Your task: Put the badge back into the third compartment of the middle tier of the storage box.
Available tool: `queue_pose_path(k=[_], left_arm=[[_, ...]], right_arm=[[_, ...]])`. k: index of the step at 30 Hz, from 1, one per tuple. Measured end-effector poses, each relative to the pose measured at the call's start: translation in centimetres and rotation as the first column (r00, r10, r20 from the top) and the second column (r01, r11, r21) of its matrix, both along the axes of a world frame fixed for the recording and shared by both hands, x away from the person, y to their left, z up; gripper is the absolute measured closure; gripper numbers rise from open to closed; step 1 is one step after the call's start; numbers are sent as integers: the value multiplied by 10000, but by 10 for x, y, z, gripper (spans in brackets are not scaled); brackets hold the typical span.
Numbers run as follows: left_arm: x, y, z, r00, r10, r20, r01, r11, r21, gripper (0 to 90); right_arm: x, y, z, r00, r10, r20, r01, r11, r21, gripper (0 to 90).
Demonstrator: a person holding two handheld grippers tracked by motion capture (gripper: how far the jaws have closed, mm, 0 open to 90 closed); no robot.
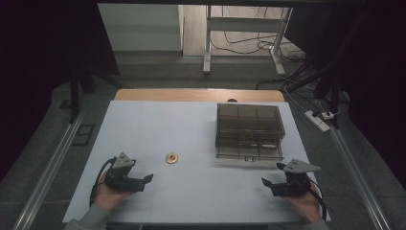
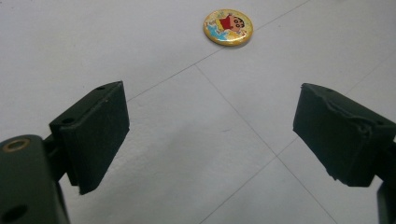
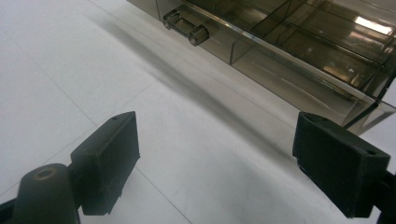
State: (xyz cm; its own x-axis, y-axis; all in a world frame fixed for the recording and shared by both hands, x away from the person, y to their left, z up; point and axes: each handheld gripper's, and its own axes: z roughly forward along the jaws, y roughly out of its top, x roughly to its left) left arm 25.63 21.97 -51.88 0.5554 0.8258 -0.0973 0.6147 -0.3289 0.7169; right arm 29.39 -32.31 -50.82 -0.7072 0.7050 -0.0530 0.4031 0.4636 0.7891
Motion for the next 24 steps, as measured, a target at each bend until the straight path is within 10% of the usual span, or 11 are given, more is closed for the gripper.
queue_pose_path(k=[24], left_arm=[[1,-1,-2,9999,-88,-149,87,9999,-104,110]], right_arm=[[-3,5,2,9992,350,172,-355,9990,268,161]])
